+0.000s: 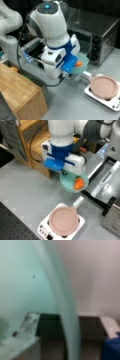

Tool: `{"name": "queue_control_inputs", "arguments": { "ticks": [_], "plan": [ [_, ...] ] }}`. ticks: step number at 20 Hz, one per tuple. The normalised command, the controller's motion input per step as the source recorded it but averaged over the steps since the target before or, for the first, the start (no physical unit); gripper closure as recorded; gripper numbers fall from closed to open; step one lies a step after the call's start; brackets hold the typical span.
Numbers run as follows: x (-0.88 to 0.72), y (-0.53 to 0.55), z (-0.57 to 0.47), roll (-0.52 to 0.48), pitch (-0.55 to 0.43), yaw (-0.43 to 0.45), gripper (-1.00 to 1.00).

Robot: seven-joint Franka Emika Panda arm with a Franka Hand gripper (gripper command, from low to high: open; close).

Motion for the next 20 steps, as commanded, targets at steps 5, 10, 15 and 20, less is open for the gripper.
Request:
{"name": "queue_control_inputs", "arguments": {
  "ticks": [5,10,15,20],
  "plan": [
    [0.82,-0.46,0.11,-0.09,0.299,0.073,1.0],
    [0.74,-0.34,0.04,-0.074,0.257,0.151,1.0],
    [0.47,-0.31,0.04,-0.112,0.258,0.176,1.0],
    [0.34,-0.34,-0.1,-0.215,0.259,0.134,1.0]
  ]
}}
